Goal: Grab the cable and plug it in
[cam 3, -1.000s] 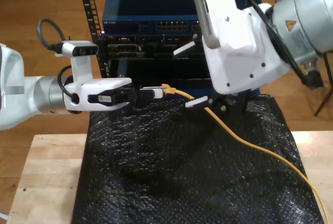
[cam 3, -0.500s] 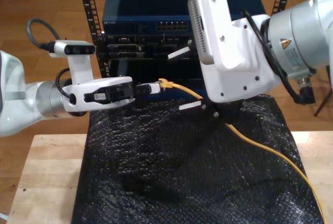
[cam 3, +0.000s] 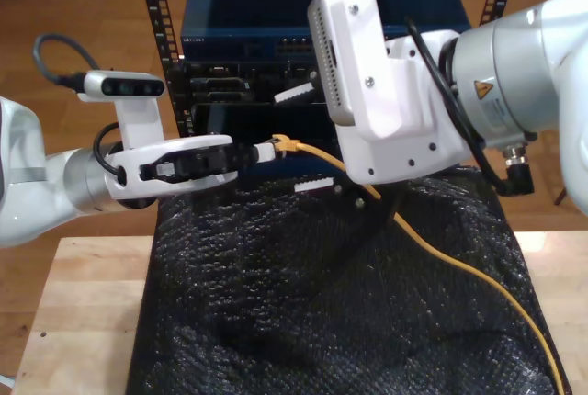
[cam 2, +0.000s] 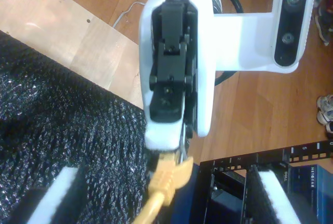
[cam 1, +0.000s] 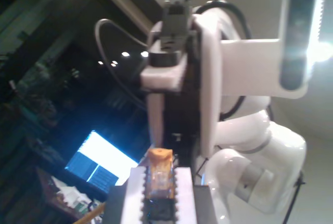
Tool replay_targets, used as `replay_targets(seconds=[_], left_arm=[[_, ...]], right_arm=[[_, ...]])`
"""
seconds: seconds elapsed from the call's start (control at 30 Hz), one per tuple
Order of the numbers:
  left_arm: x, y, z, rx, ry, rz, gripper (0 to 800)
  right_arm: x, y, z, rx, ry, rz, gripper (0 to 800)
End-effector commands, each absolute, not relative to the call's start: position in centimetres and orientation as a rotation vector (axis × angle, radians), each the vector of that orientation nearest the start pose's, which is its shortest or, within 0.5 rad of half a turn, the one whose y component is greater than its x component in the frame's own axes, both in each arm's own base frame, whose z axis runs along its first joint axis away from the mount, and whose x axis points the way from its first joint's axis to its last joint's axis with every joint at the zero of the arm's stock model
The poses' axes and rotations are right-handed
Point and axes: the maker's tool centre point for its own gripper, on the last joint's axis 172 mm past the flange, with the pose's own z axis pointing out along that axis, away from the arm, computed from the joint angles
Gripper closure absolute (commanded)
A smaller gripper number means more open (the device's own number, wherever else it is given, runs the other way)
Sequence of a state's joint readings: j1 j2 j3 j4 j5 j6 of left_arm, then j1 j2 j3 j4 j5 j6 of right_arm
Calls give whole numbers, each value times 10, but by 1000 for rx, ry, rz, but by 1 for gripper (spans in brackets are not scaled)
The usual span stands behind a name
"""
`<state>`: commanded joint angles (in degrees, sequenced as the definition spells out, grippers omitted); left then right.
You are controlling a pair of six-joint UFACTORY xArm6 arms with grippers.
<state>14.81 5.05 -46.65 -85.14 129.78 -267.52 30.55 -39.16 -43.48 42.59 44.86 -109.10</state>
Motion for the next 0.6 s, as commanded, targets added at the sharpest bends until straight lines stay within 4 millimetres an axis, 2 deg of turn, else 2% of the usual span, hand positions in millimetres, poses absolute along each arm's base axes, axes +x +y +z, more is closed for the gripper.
replay_targets(seconds=[0.13,0.23,0.33,0.6], left_arm=[[327,-175,412,938,-607,490,794],[327,-175,410,941,-589,463,794],[325,-173,412,932,-570,424,794],[325,-172,410,935,-543,387,793]], right_arm=[[330,301,436,1464,2506,1467,89],[328,300,441,1454,2498,1478,131],[328,301,440,1454,2501,1477,193],[327,301,438,1456,2506,1471,206]])
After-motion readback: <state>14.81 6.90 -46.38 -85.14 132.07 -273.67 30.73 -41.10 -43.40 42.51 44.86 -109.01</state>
